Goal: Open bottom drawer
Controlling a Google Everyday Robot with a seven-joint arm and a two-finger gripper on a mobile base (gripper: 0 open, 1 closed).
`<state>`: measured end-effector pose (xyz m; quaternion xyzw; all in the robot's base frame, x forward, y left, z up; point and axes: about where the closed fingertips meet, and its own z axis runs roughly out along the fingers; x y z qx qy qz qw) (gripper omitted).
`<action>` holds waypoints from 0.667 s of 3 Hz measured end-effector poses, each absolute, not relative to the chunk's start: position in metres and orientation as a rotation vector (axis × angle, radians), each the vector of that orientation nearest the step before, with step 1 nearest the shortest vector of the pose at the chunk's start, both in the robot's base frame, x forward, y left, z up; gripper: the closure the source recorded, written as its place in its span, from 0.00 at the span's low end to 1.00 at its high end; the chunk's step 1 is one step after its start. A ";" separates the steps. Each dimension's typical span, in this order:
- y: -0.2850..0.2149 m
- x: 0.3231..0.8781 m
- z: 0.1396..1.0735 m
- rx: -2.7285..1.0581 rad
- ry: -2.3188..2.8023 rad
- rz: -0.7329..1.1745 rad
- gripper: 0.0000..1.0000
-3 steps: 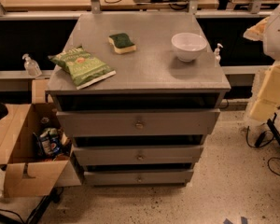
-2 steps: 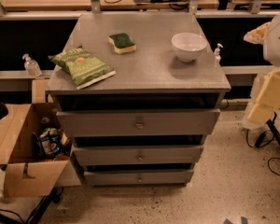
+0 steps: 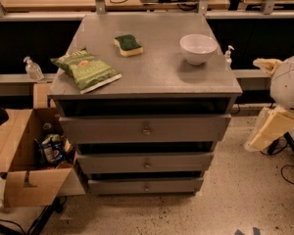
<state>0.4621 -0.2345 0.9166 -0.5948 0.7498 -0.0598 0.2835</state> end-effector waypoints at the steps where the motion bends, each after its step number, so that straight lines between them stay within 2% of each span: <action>1: -0.234 0.466 0.919 -1.582 1.995 -0.176 0.00; 2: -0.232 0.466 0.902 -1.579 2.010 -0.179 0.00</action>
Offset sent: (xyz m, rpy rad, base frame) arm 0.0063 0.0034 -0.0404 -0.0096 0.0043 -0.0291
